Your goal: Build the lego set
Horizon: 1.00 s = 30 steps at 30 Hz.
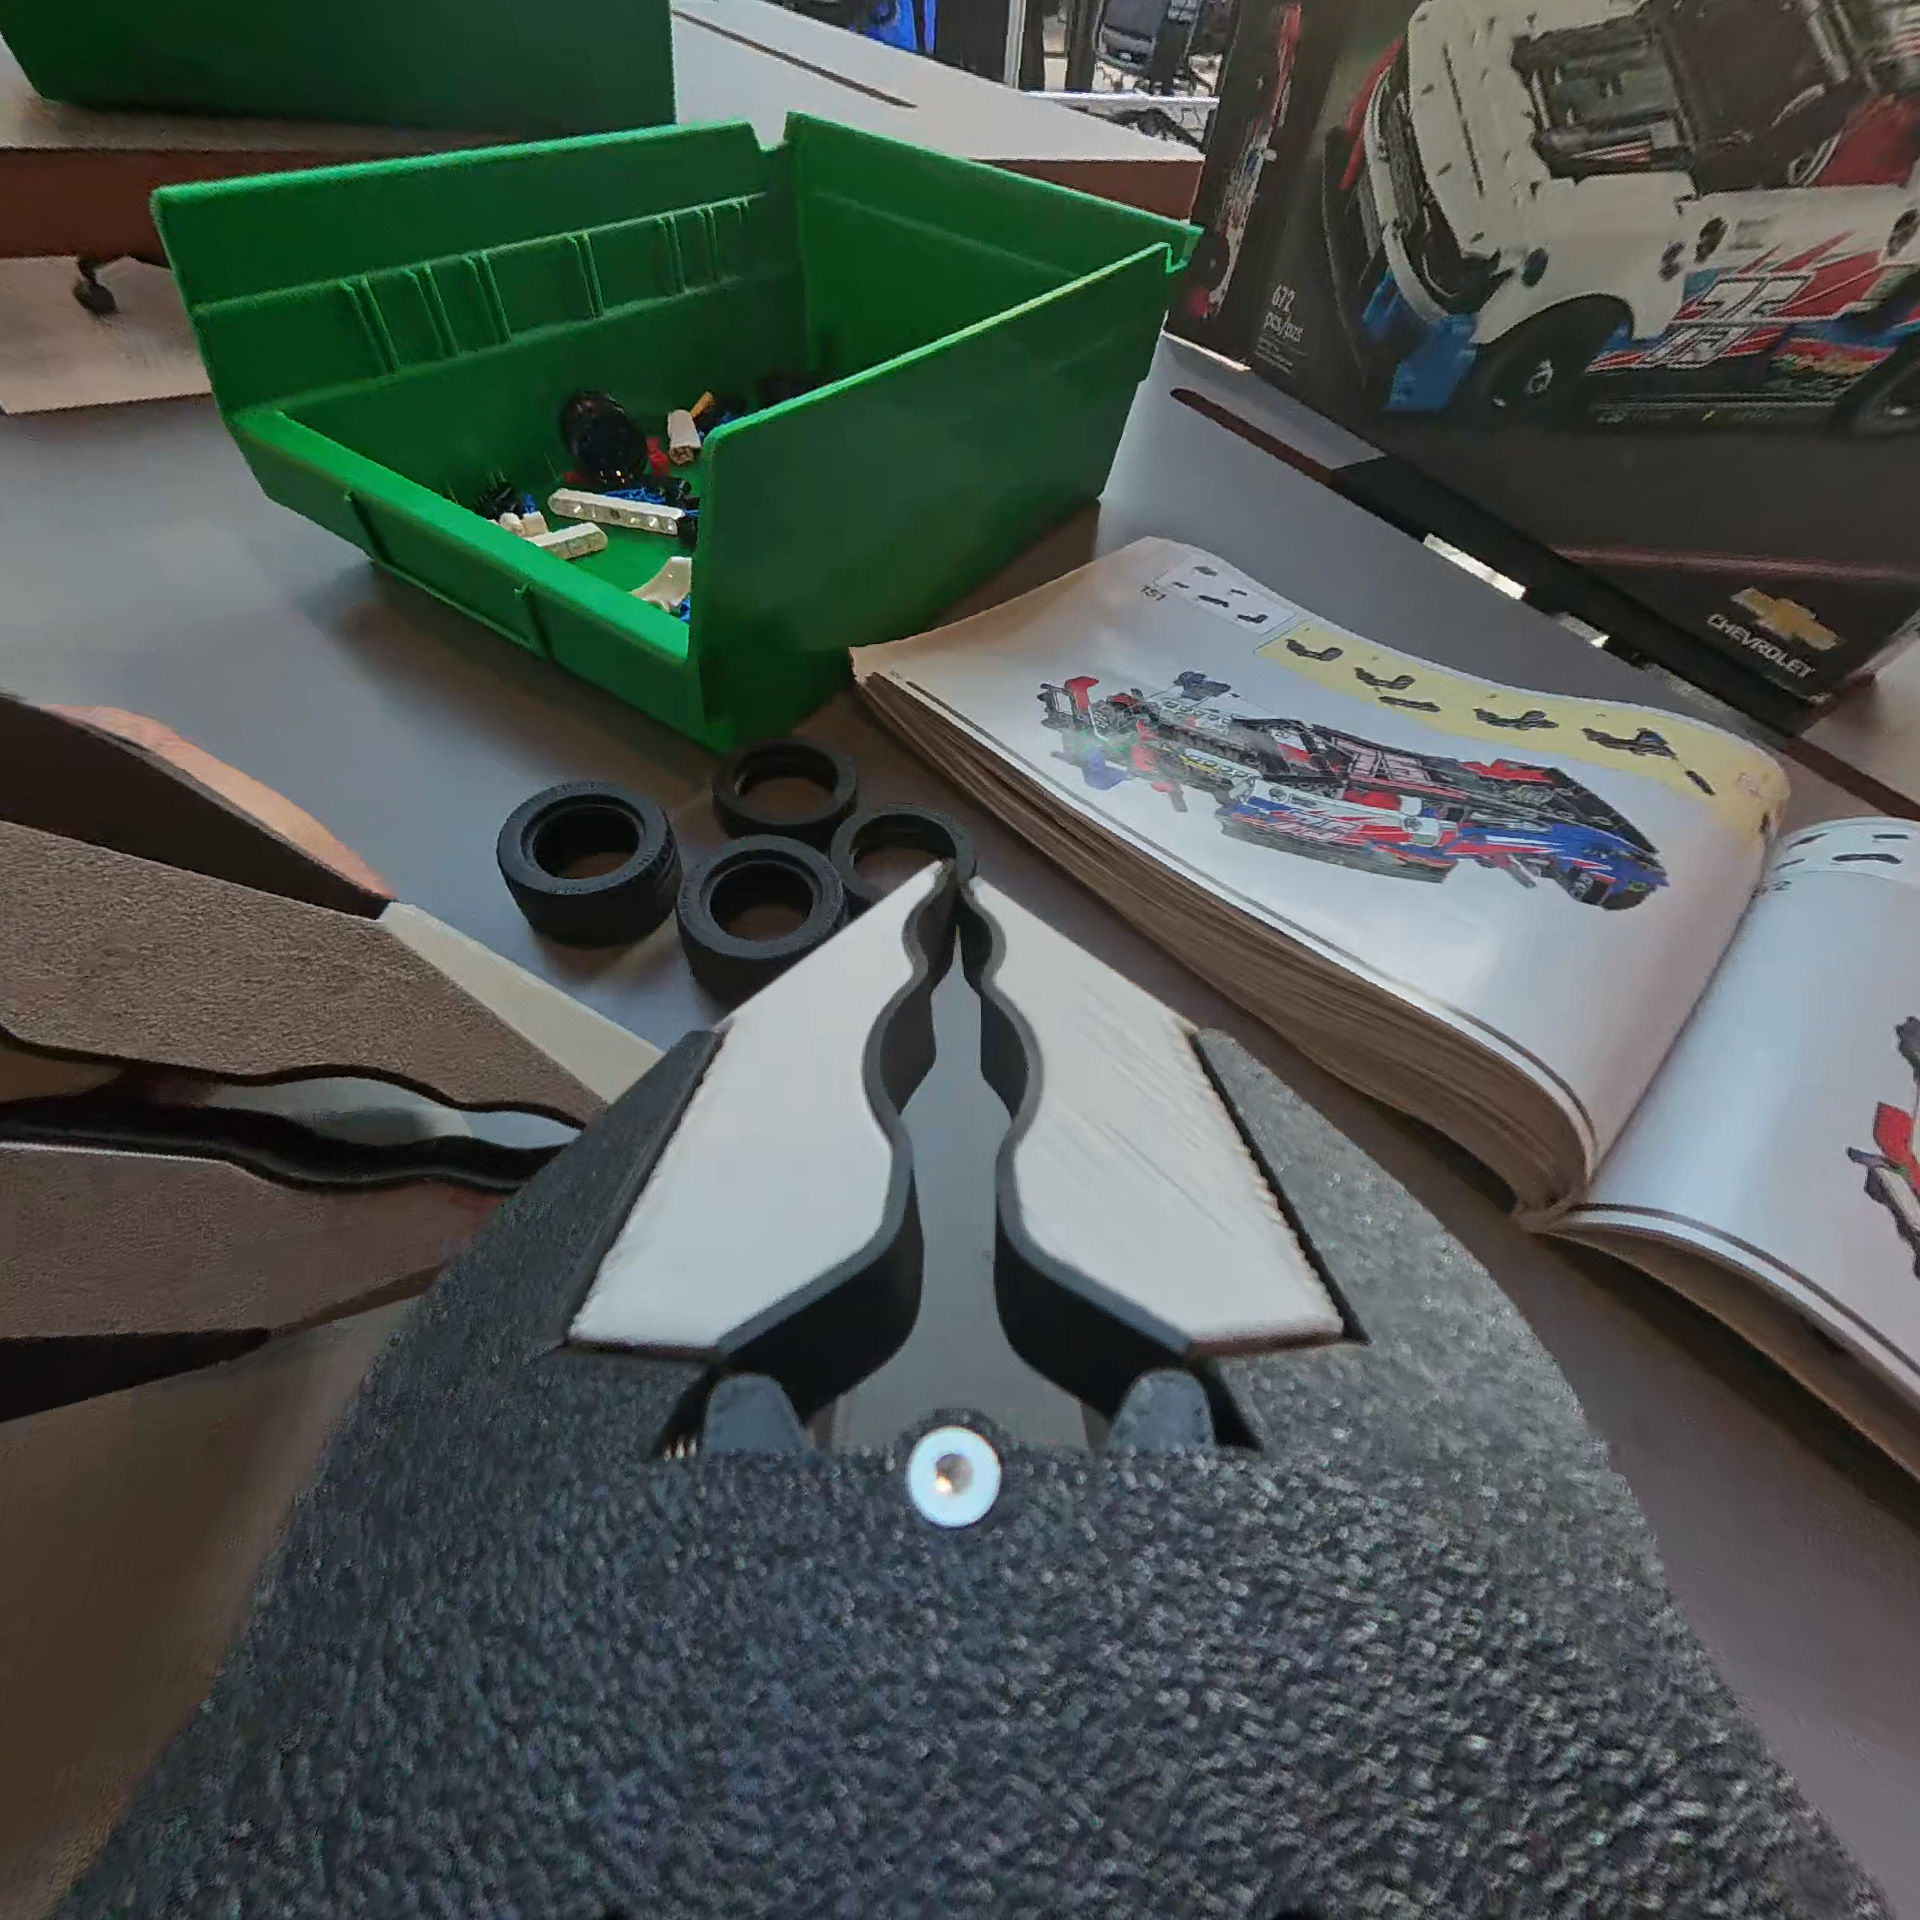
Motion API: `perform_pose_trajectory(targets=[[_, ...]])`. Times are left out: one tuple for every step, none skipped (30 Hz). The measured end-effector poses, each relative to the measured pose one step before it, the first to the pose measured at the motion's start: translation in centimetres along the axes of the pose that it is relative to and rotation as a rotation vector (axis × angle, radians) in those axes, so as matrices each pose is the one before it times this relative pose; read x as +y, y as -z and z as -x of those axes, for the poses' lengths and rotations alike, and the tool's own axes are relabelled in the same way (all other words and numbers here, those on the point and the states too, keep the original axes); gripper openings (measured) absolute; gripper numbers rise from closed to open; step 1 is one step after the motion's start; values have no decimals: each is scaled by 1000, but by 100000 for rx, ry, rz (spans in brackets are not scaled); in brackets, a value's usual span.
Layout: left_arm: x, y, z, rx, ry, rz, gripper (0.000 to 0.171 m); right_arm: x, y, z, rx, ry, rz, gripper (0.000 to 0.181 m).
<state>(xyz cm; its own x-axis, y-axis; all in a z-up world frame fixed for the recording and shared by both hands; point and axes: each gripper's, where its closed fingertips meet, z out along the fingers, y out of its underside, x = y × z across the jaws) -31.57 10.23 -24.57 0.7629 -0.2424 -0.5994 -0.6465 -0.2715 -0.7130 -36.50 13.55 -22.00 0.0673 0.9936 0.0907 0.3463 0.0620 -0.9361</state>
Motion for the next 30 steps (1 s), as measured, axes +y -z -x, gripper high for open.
perform_pose_trajectory(targets=[[169, -105, -88, -1351, -3542, 1107, 1, 82, 249, -235, 74, 656, -497, 0], [164, -120, -120, -684, -2776, 1270, 1, 185, 239, -242, -415, -441, -356, 0], [71, -83, -63, -696, -1969, 811, 1, 176, 272, -246, -1080, -1823, -467, 0], [50, -49, -48, -313, -995, 449, 1, -12, 338, -148, -2071, -2594, -1179, 0], [105, -44, 67, -729, -466, 619, 1, -211, 364, 77, -3482, -2130, -2230, 0], [105, -28, 146, -995, -212, 526, 2, -212, 332, 126, -3549, -1726, -2087, 0], [64, -16, 145, -810, 234, 215, 1, -50, 301, -134, -1603, -1993, -945, 0], [67, -10, 207, -907, 557, 222, 1, -60, 272, 71, -2646, -1785, -922, 0], [64, 35, 432, -2209, 513, 150, 1, -94, 222, 471, -5015, -1404, -1069, 0], [70, 25, 294, -1446, 226, 30, 1, 63, 177, 459, -4490, -1449, 97, 0], [186, -80, -101, 777, -267, 670, 1, 159, 172, 633, -5169, -904, 660, 0], [253, -125, -68, 306, -723, 1501, 1, 178, 158, 532, -4296, -1070, 769, 3], [77, -67, -88, 100, -1398, 675, 1, 139, 154, 291, -2643, -1687, 447, 10], [-42, -20, -40, -358, -1216, -78, 1, 36, 103, 432, -3546, -2060, -287, 15], [-51, 19, 52, -614, -513, 37, 1, 143, 16, 507, -4246, -2573, 528, 18], [-106, 86, 156, -944, 19, -537, 1, 241, -66, 166, -2144, -2939, 1328, 22], [-138, 95, 140, -498, 566, -1052, 1, 227, -136, 77, -1174, -1745, 1535, 27], [-133, 88, 64, 167, 1171, -989, 1, 269, -217, 209, -1515, -47, 2105, 26], [-110, 76, 110, -139, 1004, -727, 1, 323, -294, -37, 515, 389, 2701, 24], [-147, 76, 36, 68, 453, -1076, 1, 342, -358, -59, 839, 695, 2766, 22], [-122, 101, -72, 396, 17, -723, 1, 229, -367, 133, -416, 582, 2214, 19], [158, 1, 237, -1667, -292, 1088, 1, -143, -209, 259, -1771, -320, -538, 14], [-14, 62, 144, -613, 294, -350, 1, -128, -99, 55, -1487, -1765, -582, 13], [-152, 91, 70, 635, 1638, -1389, 1, -133, 6, 122, -2778, -2856, -925, 13], [-200, 117, 27, 1321, 2295, -1819, 1, -110, 33, 154, -3338, -3682, -1016, 12], [-264, 166, 14, 1351, 2174, -1916, 1, -110, 20, 79, -2603, -4026, -1050, 7], [-178, 161, 47, 602, 1632, -1282, 1, -96, 14, 129, -2173, -2415, -899, 6], [-103, 135, 28, 501, 1198, -852, 1, -63, -29, 171, -1402, -1062, -582, 6], [-103, 145, -9, 755, 1300, -768, 1, -17, -28, 144, -867, 22, -184, 6], [-124, 78, 18, 670, 1425, -1113, 1, -67, -3, 108, -618, 156, -499, 6]])
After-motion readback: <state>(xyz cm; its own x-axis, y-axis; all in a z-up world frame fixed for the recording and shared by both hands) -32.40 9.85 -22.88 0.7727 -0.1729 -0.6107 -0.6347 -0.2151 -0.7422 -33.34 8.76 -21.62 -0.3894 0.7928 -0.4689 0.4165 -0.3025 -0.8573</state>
